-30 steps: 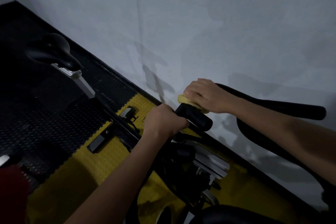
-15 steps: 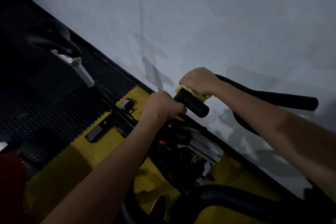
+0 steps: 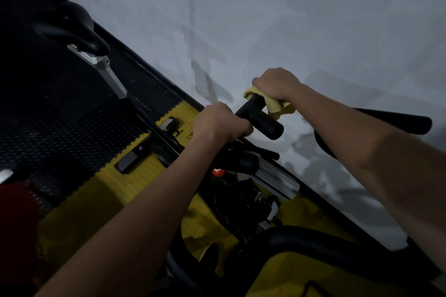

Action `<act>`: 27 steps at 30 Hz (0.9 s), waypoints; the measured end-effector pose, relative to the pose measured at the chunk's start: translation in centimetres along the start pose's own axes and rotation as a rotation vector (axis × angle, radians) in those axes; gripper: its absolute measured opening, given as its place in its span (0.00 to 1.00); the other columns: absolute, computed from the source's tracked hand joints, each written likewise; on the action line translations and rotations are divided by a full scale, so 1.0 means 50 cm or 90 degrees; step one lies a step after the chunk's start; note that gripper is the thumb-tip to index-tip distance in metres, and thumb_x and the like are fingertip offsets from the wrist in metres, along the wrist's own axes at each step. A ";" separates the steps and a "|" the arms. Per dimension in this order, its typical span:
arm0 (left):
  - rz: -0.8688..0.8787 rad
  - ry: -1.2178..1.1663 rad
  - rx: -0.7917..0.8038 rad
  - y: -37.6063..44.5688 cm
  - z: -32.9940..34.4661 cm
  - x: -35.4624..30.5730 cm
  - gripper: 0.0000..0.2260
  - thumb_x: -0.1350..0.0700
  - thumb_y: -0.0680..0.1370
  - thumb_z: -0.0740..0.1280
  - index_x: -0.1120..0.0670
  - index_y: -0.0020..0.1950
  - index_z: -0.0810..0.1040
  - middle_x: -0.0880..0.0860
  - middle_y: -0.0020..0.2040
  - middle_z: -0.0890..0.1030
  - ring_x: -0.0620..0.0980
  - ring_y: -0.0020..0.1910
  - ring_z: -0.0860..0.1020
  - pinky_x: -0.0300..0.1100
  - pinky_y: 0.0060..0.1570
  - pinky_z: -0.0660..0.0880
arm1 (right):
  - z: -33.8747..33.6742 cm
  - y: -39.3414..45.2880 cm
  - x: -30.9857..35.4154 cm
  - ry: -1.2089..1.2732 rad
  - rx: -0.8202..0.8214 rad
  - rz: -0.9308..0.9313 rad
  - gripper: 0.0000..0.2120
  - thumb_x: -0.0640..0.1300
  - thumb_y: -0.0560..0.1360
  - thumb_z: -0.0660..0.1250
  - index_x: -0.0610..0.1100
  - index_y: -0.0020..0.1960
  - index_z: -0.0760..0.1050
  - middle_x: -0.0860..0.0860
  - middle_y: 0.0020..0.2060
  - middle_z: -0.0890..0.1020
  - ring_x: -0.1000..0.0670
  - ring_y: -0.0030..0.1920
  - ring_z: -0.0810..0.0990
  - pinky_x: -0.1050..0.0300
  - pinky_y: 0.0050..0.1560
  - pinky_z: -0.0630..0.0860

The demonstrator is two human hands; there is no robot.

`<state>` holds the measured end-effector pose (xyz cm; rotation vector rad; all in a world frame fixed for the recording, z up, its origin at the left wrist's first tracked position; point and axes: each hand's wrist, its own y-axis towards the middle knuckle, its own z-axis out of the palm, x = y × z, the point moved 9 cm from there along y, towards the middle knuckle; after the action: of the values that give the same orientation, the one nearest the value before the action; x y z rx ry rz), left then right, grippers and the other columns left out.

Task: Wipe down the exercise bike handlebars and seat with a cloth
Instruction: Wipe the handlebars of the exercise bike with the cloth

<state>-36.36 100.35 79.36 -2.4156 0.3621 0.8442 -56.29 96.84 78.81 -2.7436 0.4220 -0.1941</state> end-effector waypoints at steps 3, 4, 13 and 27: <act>-0.001 -0.005 0.001 -0.002 0.001 0.001 0.17 0.47 0.60 0.72 0.56 0.41 0.84 0.53 0.36 0.85 0.53 0.36 0.84 0.42 0.30 0.76 | 0.006 -0.016 0.003 -0.005 -0.029 -0.009 0.17 0.53 0.77 0.53 0.44 0.38 0.71 0.48 0.38 0.76 0.44 0.42 0.74 0.50 0.43 0.66; 0.003 -0.004 0.003 -0.002 0.002 0.000 0.17 0.47 0.60 0.72 0.56 0.42 0.83 0.53 0.36 0.84 0.53 0.35 0.84 0.43 0.31 0.77 | 0.005 -0.026 0.003 0.015 -0.046 -0.028 0.17 0.52 0.79 0.54 0.44 0.39 0.72 0.48 0.38 0.77 0.44 0.43 0.74 0.49 0.44 0.67; 0.005 -0.003 0.002 0.001 0.001 0.002 0.14 0.47 0.61 0.73 0.55 0.40 0.81 0.51 0.34 0.82 0.51 0.32 0.81 0.39 0.29 0.76 | -0.013 -0.020 -0.060 0.120 -0.060 0.057 0.20 0.59 0.79 0.53 0.46 0.38 0.72 0.48 0.38 0.78 0.46 0.40 0.75 0.51 0.39 0.67; 0.011 0.008 -0.004 0.010 0.007 0.006 0.15 0.44 0.58 0.72 0.53 0.36 0.83 0.51 0.31 0.82 0.50 0.29 0.80 0.38 0.25 0.70 | 0.012 -0.120 -0.020 0.111 -0.149 -0.176 0.20 0.58 0.86 0.46 0.54 0.68 0.71 0.56 0.66 0.75 0.51 0.67 0.70 0.52 0.71 0.61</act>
<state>-36.50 100.11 78.72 -2.4275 0.3870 0.8398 -55.55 102.70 80.35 -3.0210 0.1122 -0.4854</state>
